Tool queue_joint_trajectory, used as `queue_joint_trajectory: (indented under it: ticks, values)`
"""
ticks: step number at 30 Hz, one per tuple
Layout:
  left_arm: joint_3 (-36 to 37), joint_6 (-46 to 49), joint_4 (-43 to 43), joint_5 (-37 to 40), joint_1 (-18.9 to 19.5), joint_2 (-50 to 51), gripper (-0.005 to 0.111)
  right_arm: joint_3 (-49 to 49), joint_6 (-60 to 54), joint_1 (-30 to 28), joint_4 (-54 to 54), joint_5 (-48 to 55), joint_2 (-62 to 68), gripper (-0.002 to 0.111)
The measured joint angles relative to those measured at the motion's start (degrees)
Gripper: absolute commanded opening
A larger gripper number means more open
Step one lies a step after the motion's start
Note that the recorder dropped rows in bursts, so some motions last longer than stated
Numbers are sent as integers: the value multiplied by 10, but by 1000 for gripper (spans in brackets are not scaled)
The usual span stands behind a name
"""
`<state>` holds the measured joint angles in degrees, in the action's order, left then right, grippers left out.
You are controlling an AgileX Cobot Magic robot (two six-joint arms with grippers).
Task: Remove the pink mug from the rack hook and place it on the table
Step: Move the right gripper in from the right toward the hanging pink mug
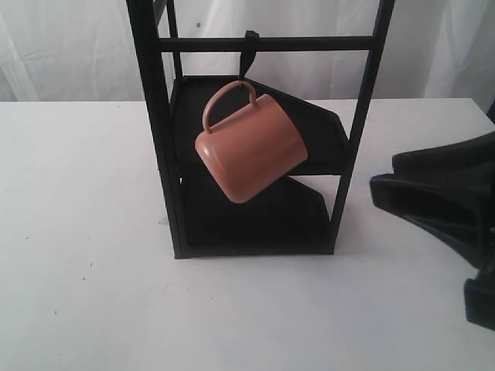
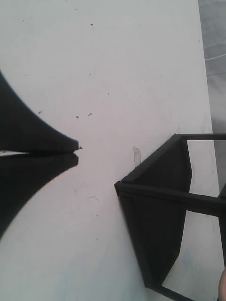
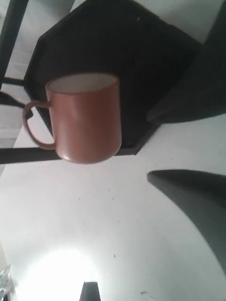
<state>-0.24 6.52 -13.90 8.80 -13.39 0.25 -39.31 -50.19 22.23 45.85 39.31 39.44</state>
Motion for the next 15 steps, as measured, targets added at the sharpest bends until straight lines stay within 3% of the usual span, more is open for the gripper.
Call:
queue_joint_trajectory:
  ticks: [3,15]
  values:
    - [0,0,0,0,0,0,0,0,-60,0,41,7,21,54]
    - [0,0,0,0,0,0,0,0,-352,-38,265,-2,165,54]
